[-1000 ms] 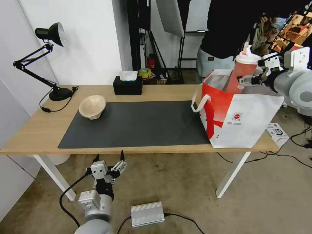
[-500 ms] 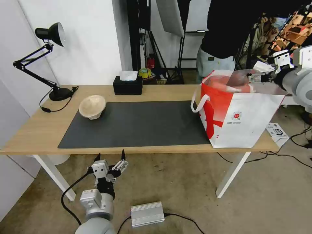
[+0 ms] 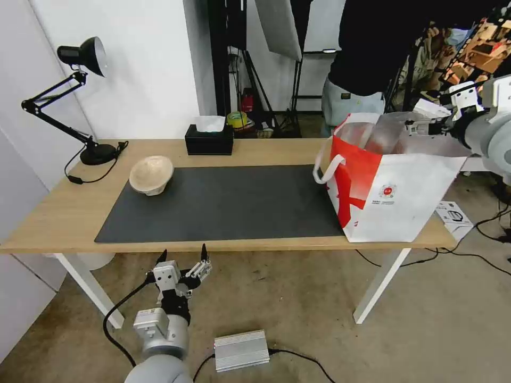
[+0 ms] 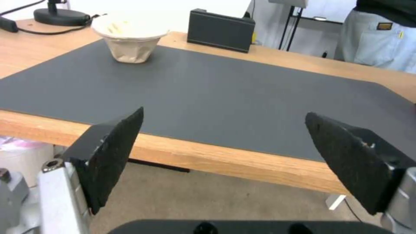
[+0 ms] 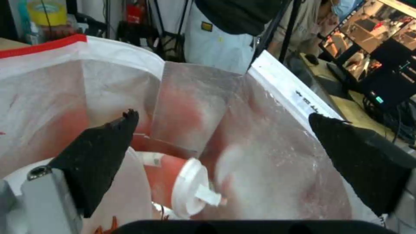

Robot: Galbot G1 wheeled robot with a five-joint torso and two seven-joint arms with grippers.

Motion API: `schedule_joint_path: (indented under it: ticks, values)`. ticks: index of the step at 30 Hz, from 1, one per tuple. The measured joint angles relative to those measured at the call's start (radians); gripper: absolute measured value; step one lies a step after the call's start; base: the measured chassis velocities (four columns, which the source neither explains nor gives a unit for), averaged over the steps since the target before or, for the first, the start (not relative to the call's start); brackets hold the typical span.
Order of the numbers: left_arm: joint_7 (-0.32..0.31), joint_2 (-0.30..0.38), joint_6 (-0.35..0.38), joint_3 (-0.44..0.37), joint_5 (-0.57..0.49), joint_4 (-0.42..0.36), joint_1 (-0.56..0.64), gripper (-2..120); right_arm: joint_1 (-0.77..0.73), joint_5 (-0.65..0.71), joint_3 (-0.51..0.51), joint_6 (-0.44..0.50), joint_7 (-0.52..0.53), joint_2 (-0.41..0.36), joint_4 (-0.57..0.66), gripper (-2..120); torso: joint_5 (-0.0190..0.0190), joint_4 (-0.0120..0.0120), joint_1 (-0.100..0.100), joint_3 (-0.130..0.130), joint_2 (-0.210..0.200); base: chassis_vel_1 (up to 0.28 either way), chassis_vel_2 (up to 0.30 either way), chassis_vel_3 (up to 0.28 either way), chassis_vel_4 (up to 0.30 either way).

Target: Pick up the trash from the table and place it into the takeout bag.

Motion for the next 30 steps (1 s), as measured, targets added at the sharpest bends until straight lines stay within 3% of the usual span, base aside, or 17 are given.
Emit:
schedule_joint_path:
  ticks: [10,13,14,18,19,23,27,30]
  values:
    - [0.000,0.004,0.000,-0.010,-0.004,-0.008,0.004,100,-0.037,0.051,0.055,0.043,0.034,0.024,0.064,100,-0.0001,0.0001,0.000,0.000,0.000,0.000,0.000,0.000,0.000]
    - [-0.001,0.000,0.000,-0.013,-0.004,-0.013,0.010,100,-0.086,0.064,0.085,0.215,0.056,0.032,0.129,100,-0.0001,-0.0001,0.000,0.000,0.000,0.000,0.000,0.000,0.000]
    - [-0.001,0.000,0.000,-0.013,-0.004,-0.013,0.010,100,-0.086,0.064,0.085,0.215,0.056,0.032,0.129,100,-0.0001,-0.0001,0.000,0.000,0.000,0.000,0.000,0.000,0.000]
    - [-0.001,-0.005,0.000,-0.026,-0.003,-0.025,0.025,100,-0.203,-0.041,0.134,0.531,0.128,0.081,0.249,100,-0.0003,0.0004,0.000,0.000,0.000,0.000,0.000,0.000,0.000]
    - [-0.001,-0.005,0.000,-0.026,-0.003,-0.025,0.025,100,-0.203,-0.041,0.134,0.531,0.128,0.081,0.249,100,-0.0003,0.0004,0.000,0.000,0.000,0.000,0.000,0.000,0.000]
    - [-0.002,-0.008,-0.001,-0.030,0.000,-0.031,0.034,100,-0.364,-0.165,0.239,0.705,0.112,0.104,0.309,100,-0.0002,-0.0006,0.000,0.000,0.000,0.000,0.000,0.000,0.000]
    - [-0.002,-0.021,-0.004,-0.044,0.009,-0.044,0.055,100,-0.401,-0.216,0.236,0.780,0.110,0.135,0.328,100,-0.0002,-0.0005,0.000,0.000,0.000,0.000,0.000,0.000,0.000]
    - [-0.002,-0.045,-0.009,-0.063,0.022,-0.064,0.087,100,-0.422,-0.269,0.204,0.835,0.095,0.188,0.348,100,0.0001,0.0008,0.000,0.000,0.000,0.000,0.000,0.000,0.000]
